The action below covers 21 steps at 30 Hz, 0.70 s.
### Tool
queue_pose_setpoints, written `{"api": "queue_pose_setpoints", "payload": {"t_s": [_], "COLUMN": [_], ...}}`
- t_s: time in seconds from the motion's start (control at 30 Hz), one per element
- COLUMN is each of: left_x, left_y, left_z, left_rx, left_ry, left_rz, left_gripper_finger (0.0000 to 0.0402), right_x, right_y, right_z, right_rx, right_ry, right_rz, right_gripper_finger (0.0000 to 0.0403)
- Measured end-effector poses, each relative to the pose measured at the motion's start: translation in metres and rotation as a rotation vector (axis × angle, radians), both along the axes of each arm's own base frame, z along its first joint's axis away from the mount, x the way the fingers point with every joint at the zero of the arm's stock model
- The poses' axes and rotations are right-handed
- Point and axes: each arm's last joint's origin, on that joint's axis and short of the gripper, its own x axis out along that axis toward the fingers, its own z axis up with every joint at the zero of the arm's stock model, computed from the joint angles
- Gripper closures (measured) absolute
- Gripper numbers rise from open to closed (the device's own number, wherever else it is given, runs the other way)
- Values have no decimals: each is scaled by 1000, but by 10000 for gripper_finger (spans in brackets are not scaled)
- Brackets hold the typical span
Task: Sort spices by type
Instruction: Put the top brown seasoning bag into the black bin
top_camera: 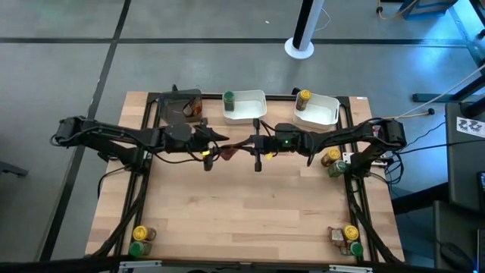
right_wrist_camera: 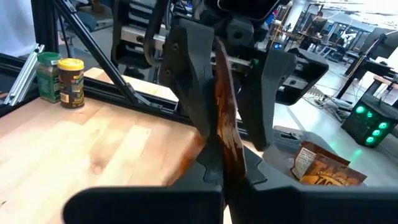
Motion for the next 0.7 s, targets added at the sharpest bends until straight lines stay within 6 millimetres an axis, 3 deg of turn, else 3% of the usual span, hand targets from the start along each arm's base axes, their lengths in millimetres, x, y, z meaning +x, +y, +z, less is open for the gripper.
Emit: {"api": "queue_pose_setpoints", "payload": {"t_s": [0.27,0.47,0.7], "left_x": [0,0,0], "left_y": [0,0,0], "left_z": [0,1,1], "left_rx": [30,71,71], "left_ry": [3,9,8], "left_rz": [-9,-27,-25], "left_gripper_finger": [309,389,400], "right_x": [0,0,0], "right_y": [0,0,0], "right_z": [0,0,1], "right_rx": [-1,-1,34], "right_ry": [-3,-4,-6], "right_rz": [0,1,1], "right_gripper_finger": [403,398,357]}}
